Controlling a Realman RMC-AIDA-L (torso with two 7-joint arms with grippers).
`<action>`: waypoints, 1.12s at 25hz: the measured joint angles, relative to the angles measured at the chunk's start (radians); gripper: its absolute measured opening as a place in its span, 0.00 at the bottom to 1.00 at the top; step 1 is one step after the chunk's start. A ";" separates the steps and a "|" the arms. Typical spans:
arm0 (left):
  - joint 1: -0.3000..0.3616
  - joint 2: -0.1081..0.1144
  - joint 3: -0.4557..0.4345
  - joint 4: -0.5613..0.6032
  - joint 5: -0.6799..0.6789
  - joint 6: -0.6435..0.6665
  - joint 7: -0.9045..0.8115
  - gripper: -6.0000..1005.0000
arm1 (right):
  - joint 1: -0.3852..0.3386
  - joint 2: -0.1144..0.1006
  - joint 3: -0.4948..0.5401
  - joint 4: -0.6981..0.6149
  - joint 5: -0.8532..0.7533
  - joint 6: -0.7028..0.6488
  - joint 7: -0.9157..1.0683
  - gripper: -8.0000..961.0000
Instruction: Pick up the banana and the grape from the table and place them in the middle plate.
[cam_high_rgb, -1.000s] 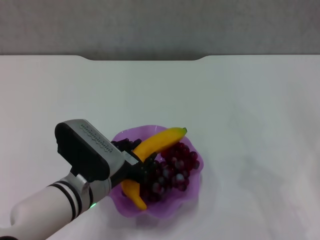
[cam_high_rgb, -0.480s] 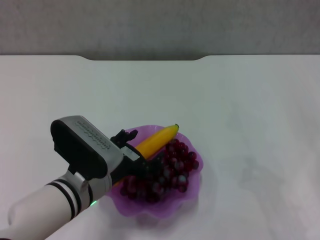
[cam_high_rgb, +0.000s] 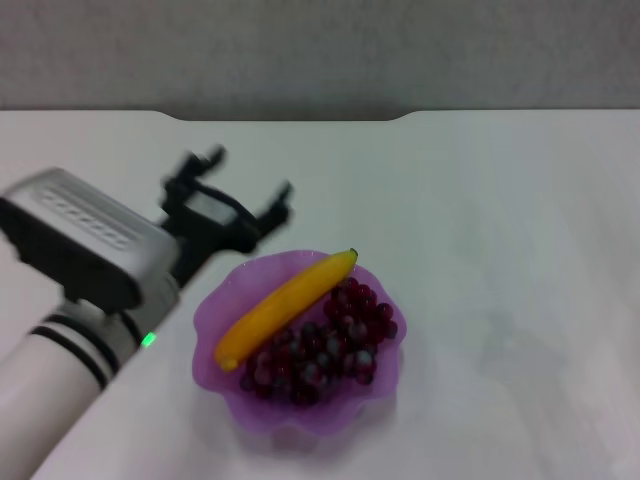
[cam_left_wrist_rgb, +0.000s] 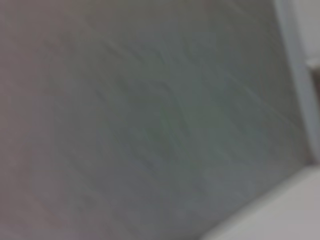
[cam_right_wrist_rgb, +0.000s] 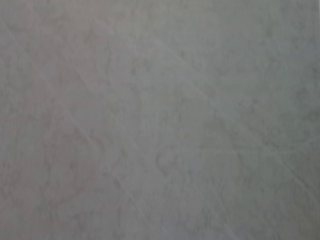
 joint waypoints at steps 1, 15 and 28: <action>0.011 -0.001 -0.003 0.000 0.000 0.061 0.002 0.87 | 0.000 0.000 0.000 -0.001 0.000 0.000 0.001 0.01; -0.007 -0.084 0.007 0.432 0.068 0.974 -0.286 0.54 | 0.004 0.001 0.001 -0.036 0.000 0.000 0.027 0.01; -0.228 -0.106 -0.004 1.078 0.095 1.143 -0.932 0.14 | 0.030 0.002 0.006 -0.066 0.000 0.008 0.027 0.01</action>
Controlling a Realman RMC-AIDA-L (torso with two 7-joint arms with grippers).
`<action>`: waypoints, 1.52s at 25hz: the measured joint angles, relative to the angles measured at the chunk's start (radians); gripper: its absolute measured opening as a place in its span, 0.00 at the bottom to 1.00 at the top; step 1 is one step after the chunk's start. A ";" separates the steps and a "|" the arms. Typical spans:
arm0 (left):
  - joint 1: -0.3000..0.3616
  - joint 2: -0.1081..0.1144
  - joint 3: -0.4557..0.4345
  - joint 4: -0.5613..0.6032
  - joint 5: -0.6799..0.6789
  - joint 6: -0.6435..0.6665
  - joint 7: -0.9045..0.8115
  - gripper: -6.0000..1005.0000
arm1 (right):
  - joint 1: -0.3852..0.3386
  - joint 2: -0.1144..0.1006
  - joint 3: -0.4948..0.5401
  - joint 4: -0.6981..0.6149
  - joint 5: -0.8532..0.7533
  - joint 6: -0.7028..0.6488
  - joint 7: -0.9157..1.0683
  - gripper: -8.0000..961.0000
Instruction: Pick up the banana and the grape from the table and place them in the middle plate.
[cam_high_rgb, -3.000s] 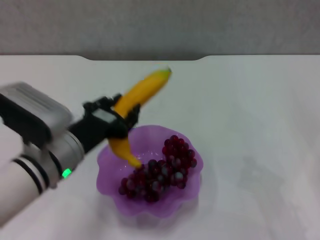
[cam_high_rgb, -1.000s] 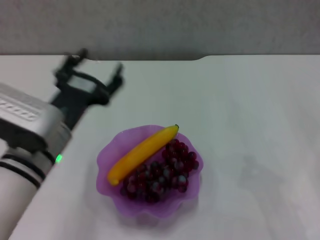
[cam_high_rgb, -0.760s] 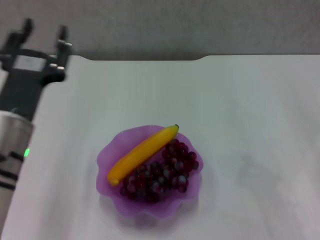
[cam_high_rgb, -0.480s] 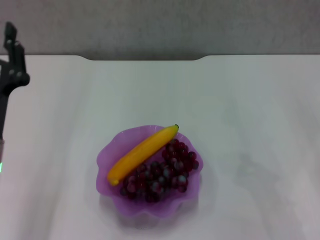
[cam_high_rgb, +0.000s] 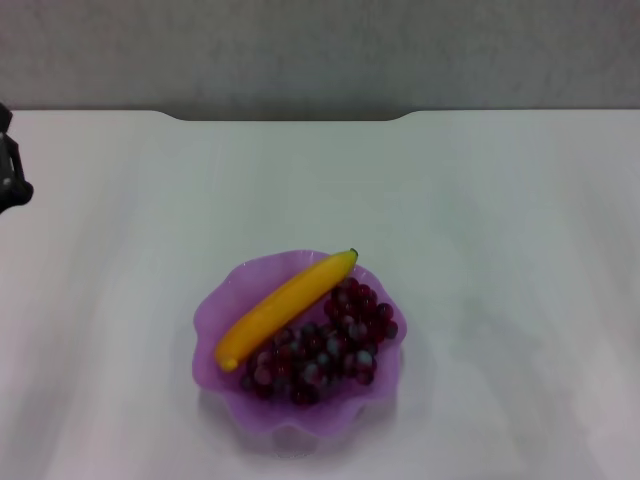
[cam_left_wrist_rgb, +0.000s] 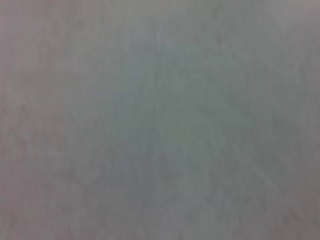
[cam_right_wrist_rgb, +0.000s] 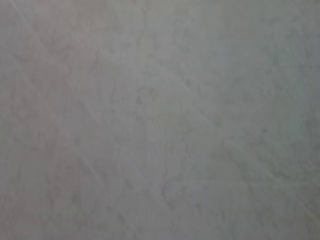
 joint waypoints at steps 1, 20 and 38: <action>-0.010 0.000 -0.001 0.014 -0.001 -0.026 -0.009 0.12 | 0.005 0.000 0.005 0.000 0.000 0.008 0.000 0.01; -0.144 -0.003 0.003 0.036 -0.269 -0.460 -0.008 0.05 | 0.087 -0.001 0.168 -0.038 -0.015 0.216 -0.005 0.01; -0.222 0.002 -0.002 0.067 -0.315 -0.731 0.034 0.04 | 0.123 -0.002 0.179 -0.067 -0.028 0.368 0.048 0.01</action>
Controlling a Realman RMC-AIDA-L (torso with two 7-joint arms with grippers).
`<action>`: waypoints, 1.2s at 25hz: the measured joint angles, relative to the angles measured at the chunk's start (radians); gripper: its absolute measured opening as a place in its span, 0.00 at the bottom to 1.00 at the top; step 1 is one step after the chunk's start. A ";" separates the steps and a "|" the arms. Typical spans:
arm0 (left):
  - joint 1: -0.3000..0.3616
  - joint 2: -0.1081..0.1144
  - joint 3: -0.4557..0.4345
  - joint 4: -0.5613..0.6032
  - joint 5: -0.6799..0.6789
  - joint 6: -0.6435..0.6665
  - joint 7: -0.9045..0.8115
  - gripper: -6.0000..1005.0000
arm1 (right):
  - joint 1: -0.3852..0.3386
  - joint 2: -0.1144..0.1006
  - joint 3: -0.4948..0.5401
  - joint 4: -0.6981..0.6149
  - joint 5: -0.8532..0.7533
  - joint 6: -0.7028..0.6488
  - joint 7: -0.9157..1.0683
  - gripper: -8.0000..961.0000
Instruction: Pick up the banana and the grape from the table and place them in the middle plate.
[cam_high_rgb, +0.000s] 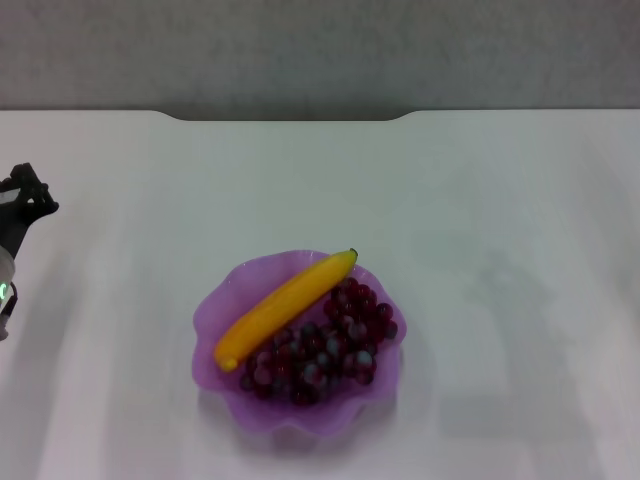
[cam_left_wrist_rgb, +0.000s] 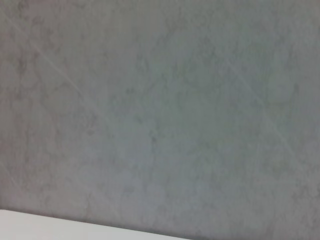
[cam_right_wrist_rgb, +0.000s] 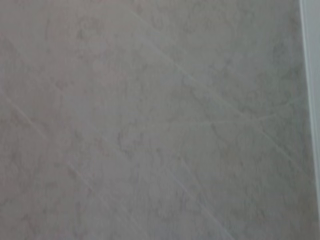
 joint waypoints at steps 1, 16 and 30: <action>0.000 -0.001 0.000 0.002 0.001 0.000 0.000 0.04 | -0.001 0.000 0.000 0.000 0.000 0.000 0.002 0.01; 0.006 -0.001 -0.007 0.007 0.002 0.024 -0.002 0.04 | 0.000 0.000 0.001 -0.010 0.000 0.058 0.004 0.01; 0.006 0.000 -0.026 0.007 0.001 0.028 0.000 0.04 | -0.005 0.000 0.004 -0.021 0.000 0.070 0.005 0.01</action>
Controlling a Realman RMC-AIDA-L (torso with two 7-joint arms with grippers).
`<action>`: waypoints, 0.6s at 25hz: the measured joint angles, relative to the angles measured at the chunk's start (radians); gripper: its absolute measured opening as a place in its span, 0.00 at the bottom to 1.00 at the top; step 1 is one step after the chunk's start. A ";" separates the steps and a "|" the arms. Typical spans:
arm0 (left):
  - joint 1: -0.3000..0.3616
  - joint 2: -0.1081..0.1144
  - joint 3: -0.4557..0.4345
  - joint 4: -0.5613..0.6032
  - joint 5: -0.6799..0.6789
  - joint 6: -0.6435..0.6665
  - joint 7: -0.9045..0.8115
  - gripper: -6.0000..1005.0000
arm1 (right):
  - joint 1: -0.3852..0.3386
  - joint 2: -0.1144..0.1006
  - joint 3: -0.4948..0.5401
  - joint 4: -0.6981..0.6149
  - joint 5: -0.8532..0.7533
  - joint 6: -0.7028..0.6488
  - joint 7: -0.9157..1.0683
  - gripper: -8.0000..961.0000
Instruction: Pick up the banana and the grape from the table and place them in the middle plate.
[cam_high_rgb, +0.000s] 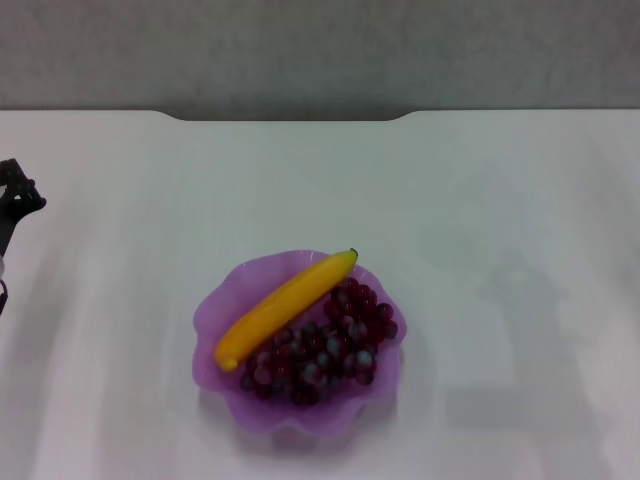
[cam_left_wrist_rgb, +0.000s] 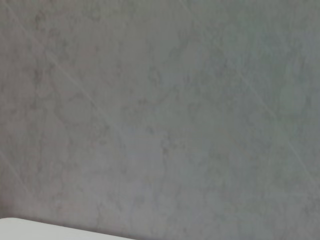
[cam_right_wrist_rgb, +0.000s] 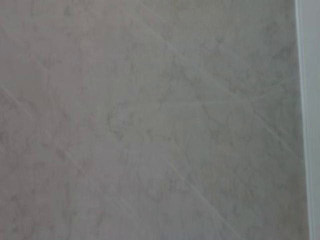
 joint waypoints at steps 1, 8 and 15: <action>0.000 0.000 0.000 0.000 0.000 0.000 0.000 0.04 | 0.000 0.000 0.000 0.000 0.000 0.000 0.000 0.01; 0.001 0.000 0.000 0.000 0.000 0.001 -0.002 0.04 | -0.002 0.000 0.001 -0.002 0.000 0.002 0.000 0.01; 0.002 0.000 -0.037 0.000 0.000 0.002 0.000 0.04 | -0.003 0.000 0.000 -0.012 0.002 0.014 0.000 0.01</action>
